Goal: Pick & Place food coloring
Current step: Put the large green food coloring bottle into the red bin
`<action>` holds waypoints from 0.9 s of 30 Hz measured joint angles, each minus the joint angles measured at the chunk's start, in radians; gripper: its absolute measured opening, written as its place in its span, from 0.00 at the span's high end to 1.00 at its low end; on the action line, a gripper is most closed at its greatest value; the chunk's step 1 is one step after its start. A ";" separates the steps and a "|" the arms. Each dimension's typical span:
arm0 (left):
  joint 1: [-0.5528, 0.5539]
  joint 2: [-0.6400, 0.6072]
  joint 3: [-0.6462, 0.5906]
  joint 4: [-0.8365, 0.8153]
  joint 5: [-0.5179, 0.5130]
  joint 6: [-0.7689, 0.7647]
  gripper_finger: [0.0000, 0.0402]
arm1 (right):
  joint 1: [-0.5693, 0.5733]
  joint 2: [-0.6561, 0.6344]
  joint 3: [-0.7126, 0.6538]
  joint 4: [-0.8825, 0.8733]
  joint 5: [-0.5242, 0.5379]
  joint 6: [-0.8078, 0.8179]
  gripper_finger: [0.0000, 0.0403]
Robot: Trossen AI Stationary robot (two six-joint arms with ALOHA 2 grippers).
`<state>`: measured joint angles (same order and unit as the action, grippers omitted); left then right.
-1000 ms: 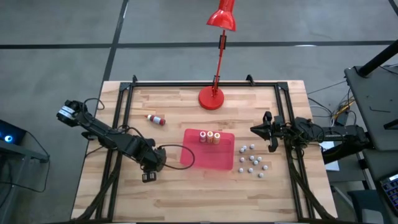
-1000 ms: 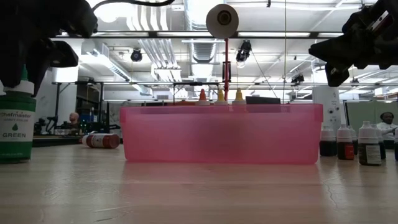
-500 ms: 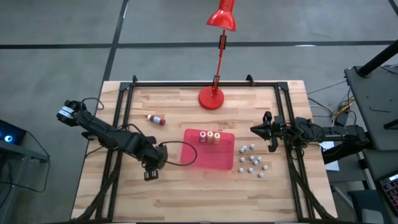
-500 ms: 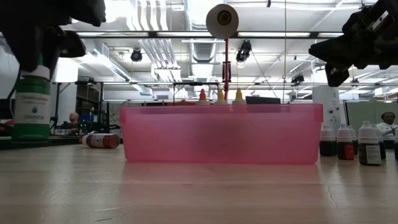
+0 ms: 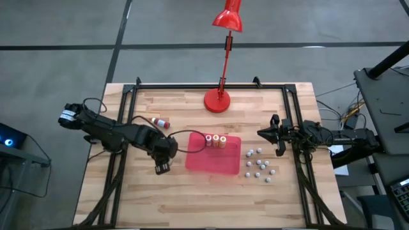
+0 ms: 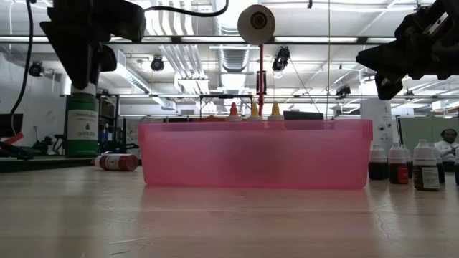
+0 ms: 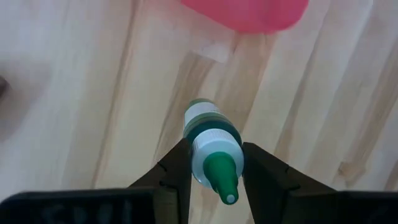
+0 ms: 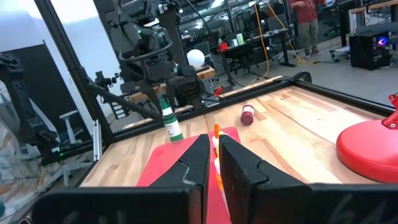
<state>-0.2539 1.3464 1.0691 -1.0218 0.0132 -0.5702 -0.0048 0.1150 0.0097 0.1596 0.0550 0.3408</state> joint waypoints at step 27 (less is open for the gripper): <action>0.086 0.000 0.031 0.006 -0.002 0.106 0.77 | 0.000 0.000 0.000 0.000 0.000 0.000 0.93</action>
<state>-0.1683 1.3460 1.0999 -1.0161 0.0109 -0.4647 -0.0051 0.1150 0.0097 0.1596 0.0551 0.3408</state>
